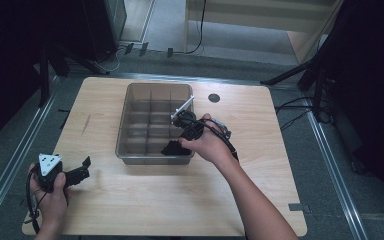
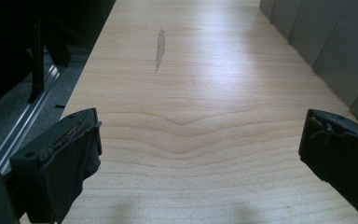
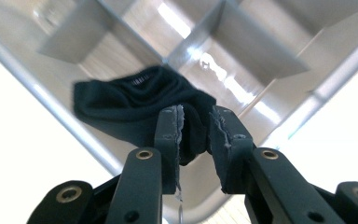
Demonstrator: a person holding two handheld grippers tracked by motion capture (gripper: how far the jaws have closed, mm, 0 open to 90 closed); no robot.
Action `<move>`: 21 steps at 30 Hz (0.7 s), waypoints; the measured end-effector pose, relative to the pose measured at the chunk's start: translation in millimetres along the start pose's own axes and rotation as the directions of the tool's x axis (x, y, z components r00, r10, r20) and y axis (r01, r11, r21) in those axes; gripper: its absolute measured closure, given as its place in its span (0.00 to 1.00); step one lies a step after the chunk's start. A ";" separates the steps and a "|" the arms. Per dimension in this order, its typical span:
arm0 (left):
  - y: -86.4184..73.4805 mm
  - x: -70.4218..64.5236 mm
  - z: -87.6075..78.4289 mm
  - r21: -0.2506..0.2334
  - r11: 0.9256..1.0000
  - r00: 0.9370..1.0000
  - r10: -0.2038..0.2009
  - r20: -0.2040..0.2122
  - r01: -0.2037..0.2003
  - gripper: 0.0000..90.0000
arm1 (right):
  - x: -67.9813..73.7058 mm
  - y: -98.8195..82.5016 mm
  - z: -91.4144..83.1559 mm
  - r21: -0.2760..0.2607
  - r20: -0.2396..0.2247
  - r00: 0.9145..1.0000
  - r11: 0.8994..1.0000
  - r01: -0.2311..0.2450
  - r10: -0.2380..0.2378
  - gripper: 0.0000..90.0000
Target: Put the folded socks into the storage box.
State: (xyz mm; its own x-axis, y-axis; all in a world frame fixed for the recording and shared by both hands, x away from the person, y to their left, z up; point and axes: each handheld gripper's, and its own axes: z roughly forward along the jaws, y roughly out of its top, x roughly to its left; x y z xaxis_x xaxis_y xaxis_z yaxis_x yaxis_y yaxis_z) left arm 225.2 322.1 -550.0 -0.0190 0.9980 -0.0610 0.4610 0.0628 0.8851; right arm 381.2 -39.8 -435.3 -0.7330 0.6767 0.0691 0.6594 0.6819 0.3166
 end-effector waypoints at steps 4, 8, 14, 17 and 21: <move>0.0 -0.2 0.1 0.000 1.000 1.000 0.003 -0.001 -0.003 0.00 | 1.8 1.6 -17.0 -0.037 0.006 1.000 0.999 0.008 -0.008 0.80; 0.0 -0.2 0.0 0.000 1.000 1.000 0.002 -0.002 -0.002 0.00 | -1.0 0.3 -26.6 -0.063 0.003 1.000 0.998 0.002 -0.002 0.79; 0.0 -0.1 0.0 0.000 1.000 1.000 0.001 -0.002 -0.001 0.00 | -14.6 -7.3 -37.5 -0.091 0.008 0.999 0.995 -0.032 0.033 0.77; 0.0 -0.1 0.1 0.000 1.000 1.000 0.000 -0.002 0.000 0.00 | -23.1 -13.2 -44.4 -0.106 0.010 0.998 0.993 -0.053 0.054 0.76; 0.0 -0.3 0.0 0.001 1.000 1.000 0.003 -0.003 -0.003 0.00 | -33.8 -22.7 -51.4 -0.116 0.018 0.997 0.990 -0.077 0.080 0.75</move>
State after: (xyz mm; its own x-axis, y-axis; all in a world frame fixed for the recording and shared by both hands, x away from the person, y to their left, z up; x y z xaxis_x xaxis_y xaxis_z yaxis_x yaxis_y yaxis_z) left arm 225.2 321.7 -550.0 -0.0203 0.9982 -0.0564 0.4620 0.0594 0.8849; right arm 382.4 -92.4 -396.1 -0.6747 0.7341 0.0767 0.6903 0.5908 0.4177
